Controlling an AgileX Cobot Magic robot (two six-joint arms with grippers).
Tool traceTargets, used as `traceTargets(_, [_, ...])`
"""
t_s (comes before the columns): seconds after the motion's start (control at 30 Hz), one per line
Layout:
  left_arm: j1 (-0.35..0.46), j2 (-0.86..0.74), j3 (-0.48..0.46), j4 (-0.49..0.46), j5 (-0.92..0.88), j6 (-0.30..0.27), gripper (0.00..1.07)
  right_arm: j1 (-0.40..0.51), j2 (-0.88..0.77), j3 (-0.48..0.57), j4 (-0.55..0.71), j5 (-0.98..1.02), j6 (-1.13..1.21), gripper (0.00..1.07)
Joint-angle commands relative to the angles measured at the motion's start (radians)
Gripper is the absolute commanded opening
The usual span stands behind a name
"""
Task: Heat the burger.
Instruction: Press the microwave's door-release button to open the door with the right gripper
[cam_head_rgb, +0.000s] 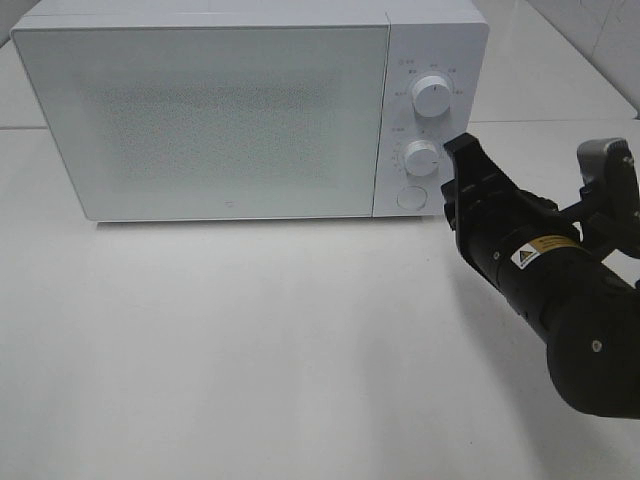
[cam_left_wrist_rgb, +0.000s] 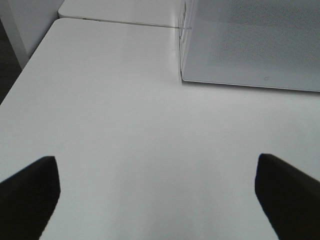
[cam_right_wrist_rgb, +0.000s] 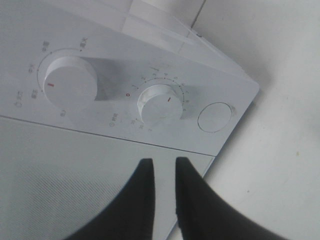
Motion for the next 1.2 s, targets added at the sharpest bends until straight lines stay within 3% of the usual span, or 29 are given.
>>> traceTargets(0.03, [0.003,-0.004,0.001,-0.004,0.002,0.003,0.98,0.004,-0.003,-0.008,-0.006,0.001,0.158,0.1])
traceTargets(0.13, [0.003,-0.004,0.001,-0.004,0.002,0.003,0.98,0.004,-0.003,-0.008,0.001,0.001,0.221,0.0])
traceTargets(0.67, [0.003,-0.004,0.001,-0.004,0.002,0.003,0.98,-0.029,0.034,-0.019,0.068,0.102,0.277,0.0])
traceTargets(1.2, [0.003,-0.004,0.001,-0.004,0.002,0.003,0.98,-0.034,0.219,-0.193,0.049,0.105,0.365,0.0])
